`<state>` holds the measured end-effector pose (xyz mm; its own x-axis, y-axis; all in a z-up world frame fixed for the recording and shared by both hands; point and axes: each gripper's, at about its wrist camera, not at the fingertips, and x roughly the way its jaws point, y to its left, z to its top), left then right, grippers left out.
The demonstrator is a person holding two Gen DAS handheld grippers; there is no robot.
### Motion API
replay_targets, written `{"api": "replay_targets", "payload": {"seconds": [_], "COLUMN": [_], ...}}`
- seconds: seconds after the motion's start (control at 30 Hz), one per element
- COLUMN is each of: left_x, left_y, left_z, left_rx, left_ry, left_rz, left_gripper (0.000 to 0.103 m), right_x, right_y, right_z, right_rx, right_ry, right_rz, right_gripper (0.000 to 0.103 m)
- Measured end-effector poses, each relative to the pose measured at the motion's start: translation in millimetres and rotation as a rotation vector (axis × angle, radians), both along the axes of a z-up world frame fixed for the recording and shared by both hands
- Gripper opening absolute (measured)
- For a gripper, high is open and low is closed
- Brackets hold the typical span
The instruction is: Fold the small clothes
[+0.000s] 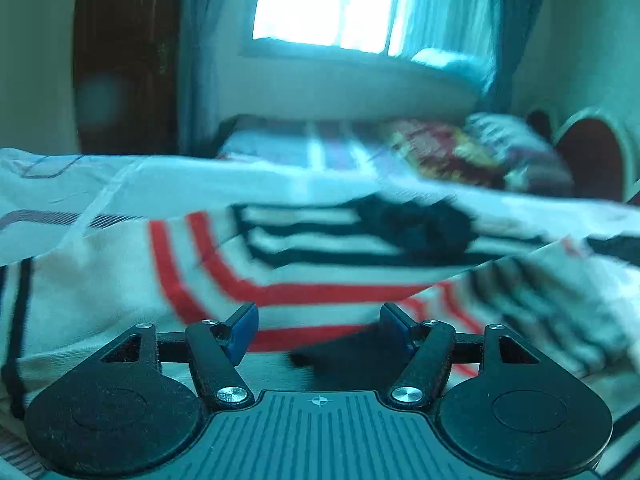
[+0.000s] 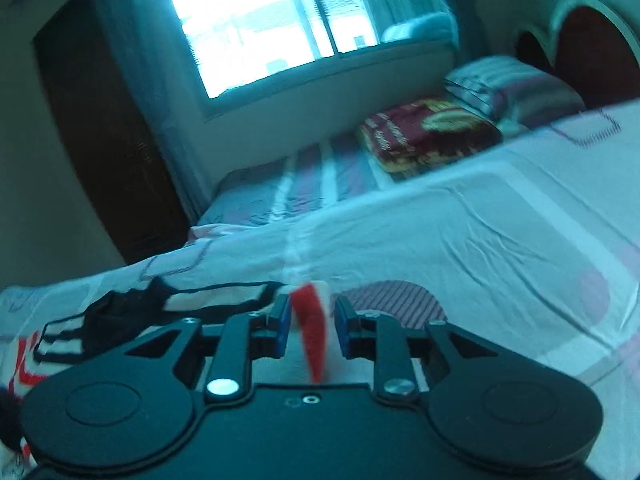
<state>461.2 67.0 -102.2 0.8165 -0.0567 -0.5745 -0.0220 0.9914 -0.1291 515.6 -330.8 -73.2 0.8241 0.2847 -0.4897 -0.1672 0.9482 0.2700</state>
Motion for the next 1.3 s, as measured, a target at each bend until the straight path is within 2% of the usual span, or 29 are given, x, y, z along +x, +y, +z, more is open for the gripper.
{"api": "replay_targets", "payload": {"seconds": [0.07, 0.13, 0.2, 0.3, 0.37, 0.4, 0.43, 0.47, 0.5, 0.53, 0.6, 0.67, 0.7, 0.73, 0.8, 0.9, 0.93, 0.97, 1.07, 1.13, 1.2, 1.3], "left_x": [1, 10, 17, 8, -1, 0, 2, 1, 2, 2, -1, -17, -29, -44, -73, -117, -131, -145, -176, -190, -194, -193], "left_y": [-17, -30, -34, -36, -33, -34, -35, -36, -37, -36, -36, -28, -20, -8, 23, 88, 111, 139, 210, 247, 273, 297], "left_z": [1, -9, -29, -21, -18, -23, -31, -34, -35, -34, -28, -19, -16, -13, -11, -13, -14, -18, -35, -46, -55, -62], "left_rx": [0.006, 0.021, 0.062, 0.103, 0.098, 0.103, 0.115, 0.127, 0.129, 0.121, 0.116, 0.106, 0.09, 0.065, 0.015, -0.08, -0.134, -0.211, -0.443, -0.563, -0.65, -0.708], "left_ry": [-0.015, 0.04, 0.102, 0.078, 0.033, 0.063, 0.086, 0.059, 0.05, 0.052, 0.062, 0.048, 0.036, 0.023, -0.004, -0.034, -0.048, -0.054, -0.091, -0.13, -0.158, -0.198], "left_rz": [-0.074, -0.122, -0.133, -0.13, -0.124, -0.13, -0.133, -0.131, -0.129, -0.123, -0.113, -0.09, -0.071, -0.039, 0.036, 0.223, 0.293, 0.377, 0.596, 0.697, 0.744, 0.794], "left_gripper": [0.067, 0.067, 0.067, 0.067, 0.067, 0.067, 0.071, 0.073, 0.075, 0.075, 0.075, 0.077, 0.086, 0.094, 0.095, 0.093, 0.083, 0.077, 0.074, 0.074, 0.074, 0.074], "right_x": [-3, -9, -15, -47, -82, -95, -106, -112, -121, -121, -116, -122, -129, -134, -140, -152, -155, -157, -160, -160, -162, -162], "right_y": [8, 12, 15, 11, 10, 11, 20, 29, 36, 42, 50, 48, 43, 38, 25, 4, -5, -14, -33, -33, -28, -19], "right_z": [0, -6, -20, -14, -6, -6, -12, -23, -29, -29, -22, -9, -1, 4, 9, 9, 8, 8, 5, 5, 6, 11], "right_rx": [-0.029, -0.045, -0.087, -0.115, -0.133, -0.142, -0.192, -0.275, -0.342, -0.376, -0.405, -0.377, -0.332, -0.295, -0.241, -0.137, -0.087, -0.027, 0.119, 0.148, 0.144, 0.145], "right_ry": [0.018, 0.042, 0.108, 0.085, 0.007, -0.006, 0.014, 0.033, -0.017, -0.024, -0.009, -0.048, -0.075, -0.079, -0.04, 0.01, 0.029, 0.047, 0.091, 0.106, 0.106, 0.096], "right_rz": [0.015, 0.029, 0.029, 0.044, 0.052, 0.079, 0.119, 0.126, 0.118, 0.11, 0.091, 0.078, 0.069, 0.057, 0.031, -0.011, -0.042, -0.075, -0.15, -0.171, -0.167, -0.157], "right_gripper": [0.019, 0.019, 0.02, 0.021, 0.021, 0.02, 0.018, 0.017, 0.018, 0.018, 0.018, 0.02, 0.024, 0.025, 0.025, 0.025, 0.025, 0.027, 0.028, 0.028, 0.028, 0.029]}}
